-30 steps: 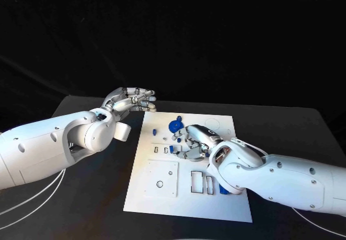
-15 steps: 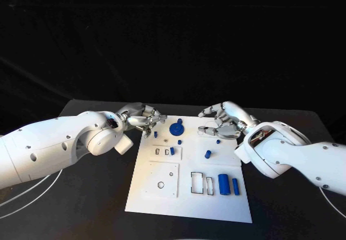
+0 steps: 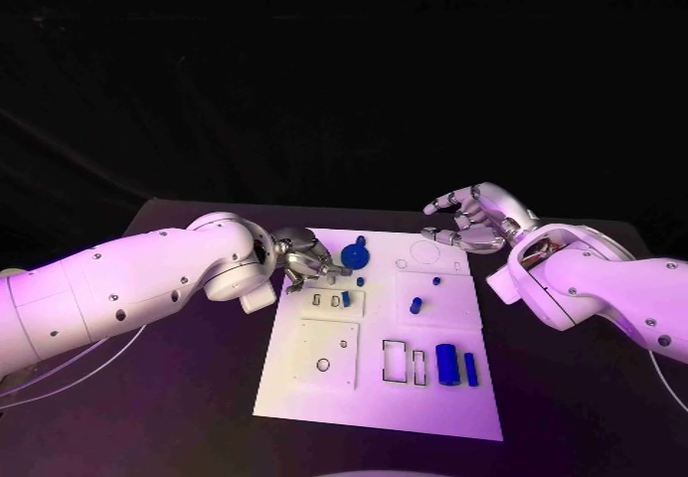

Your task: Assemble the parts on the task board

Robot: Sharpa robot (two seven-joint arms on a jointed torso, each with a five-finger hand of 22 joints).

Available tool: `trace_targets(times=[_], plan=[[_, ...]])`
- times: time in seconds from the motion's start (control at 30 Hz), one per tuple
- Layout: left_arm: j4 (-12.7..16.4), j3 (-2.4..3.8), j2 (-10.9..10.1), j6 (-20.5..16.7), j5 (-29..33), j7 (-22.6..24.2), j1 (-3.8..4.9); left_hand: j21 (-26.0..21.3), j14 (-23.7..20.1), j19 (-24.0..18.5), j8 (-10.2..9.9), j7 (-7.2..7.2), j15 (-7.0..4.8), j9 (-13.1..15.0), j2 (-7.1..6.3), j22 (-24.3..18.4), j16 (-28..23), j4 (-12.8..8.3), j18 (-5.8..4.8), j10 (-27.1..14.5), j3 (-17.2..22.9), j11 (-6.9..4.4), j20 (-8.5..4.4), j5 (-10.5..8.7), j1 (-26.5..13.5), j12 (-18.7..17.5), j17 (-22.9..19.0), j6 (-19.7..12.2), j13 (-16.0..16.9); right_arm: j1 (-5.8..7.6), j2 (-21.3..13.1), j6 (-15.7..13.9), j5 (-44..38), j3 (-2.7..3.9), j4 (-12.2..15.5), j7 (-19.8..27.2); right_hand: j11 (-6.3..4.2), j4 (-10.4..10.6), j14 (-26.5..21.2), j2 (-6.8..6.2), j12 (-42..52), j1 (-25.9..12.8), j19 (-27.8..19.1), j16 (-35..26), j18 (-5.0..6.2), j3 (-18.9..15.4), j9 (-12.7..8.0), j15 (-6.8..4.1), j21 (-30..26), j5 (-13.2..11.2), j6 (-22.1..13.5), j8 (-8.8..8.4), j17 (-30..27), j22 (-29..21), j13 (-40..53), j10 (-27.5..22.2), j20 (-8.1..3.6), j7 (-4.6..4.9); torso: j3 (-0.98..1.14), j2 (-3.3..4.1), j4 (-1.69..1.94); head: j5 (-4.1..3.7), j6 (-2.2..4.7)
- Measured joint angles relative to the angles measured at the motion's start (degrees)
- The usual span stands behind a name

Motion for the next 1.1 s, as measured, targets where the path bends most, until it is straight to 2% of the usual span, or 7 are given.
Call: trace_targets(times=[0.2,0.6,0.8,0.87,1.1], plan=[[-1.3,-0.56,2.0,1.4,-3.0,-3.3,0.71,0.1,0.0,0.2,0.0,-0.06,0.00,0.1,-0.16,0.2,0.0,-0.1,0.00,0.0,-0.2,0.00,-0.21,0.00,-0.3,0.0,0.0,-0.1,0.0,0.03,0.1,0.3,0.7,-0.01,-0.5,0.0,0.00,0.0,0.0,0.00,0.0,0.0,0.0,0.0,0.00,0.0,0.0,0.00,0.0,0.0,0.2,0.00,0.0,0.0,0.0,0.0,0.00,-0.19,-0.02,0.03,-0.03,0.06,-0.08],[-2.5,-1.35,4.6,3.2,-6.4,-5.7,1.15,0.4,0.0,0.2,0.0,-0.06,0.00,0.2,0.14,0.8,0.3,-0.2,0.00,0.0,-0.5,0.00,-0.21,0.00,-0.6,0.0,0.0,-0.1,-0.5,0.06,0.5,0.8,1.1,-0.01,-1.0,-0.2,0.00,0.2,0.0,0.00,0.0,0.0,0.0,0.0,0.00,0.2,0.0,0.00,0.0,0.0,0.2,0.00,0.0,-0.1,0.0,0.0,0.00,-0.19,-0.05,0.18,-0.07,-0.03,-0.37],[-2.8,-1.46,5.3,3.8,-7.5,-6.2,1.21,0.7,0.0,0.6,0.2,-0.06,0.00,0.2,0.36,1.3,0.5,0.0,0.00,0.0,-0.6,0.00,-0.22,0.00,-0.8,0.0,0.0,-0.1,-0.5,0.07,0.5,1.0,1.0,-0.01,-1.1,-0.4,0.00,0.2,0.0,0.00,0.0,0.0,0.0,0.0,-0.01,0.2,0.0,0.00,-0.2,0.0,0.2,0.00,0.0,-0.1,0.0,0.0,0.00,-0.19,-0.08,0.23,-0.10,-0.05,-0.74],[-2.9,-1.49,5.4,4.1,-7.8,-6.3,1.22,0.7,0.0,0.6,0.2,-0.06,0.01,0.3,0.37,1.4,0.5,0.0,-0.90,0.0,-0.6,0.00,-0.22,0.00,-0.8,0.0,0.0,-0.1,-0.5,0.07,0.5,1.1,1.0,-0.01,-1.1,-0.5,0.00,0.2,0.0,0.00,0.0,0.0,0.0,0.0,-0.01,0.2,0.0,0.00,-0.2,0.0,0.2,0.00,0.0,-0.1,0.0,0.0,0.00,-0.19,-0.07,0.25,-0.10,0.03,-0.85],[-3.2,-1.58,5.8,5.1,-8.7,-6.6,1.23,0.9,0.0,0.6,0.2,-0.05,0.01,0.3,0.37,1.6,0.5,0.0,-0.89,0.0,-0.6,0.01,-0.22,0.00,-0.8,0.0,0.0,-0.1,-0.7,0.07,0.5,1.2,0.9,-0.02,-1.1,-0.8,0.00,0.2,0.0,0.00,0.0,0.0,0.0,0.0,-0.01,0.2,0.0,0.00,-0.2,0.0,0.2,0.00,0.0,-0.1,0.0,0.0,0.00,-0.19,-0.07,0.29,-0.11,0.08,-1.14]])
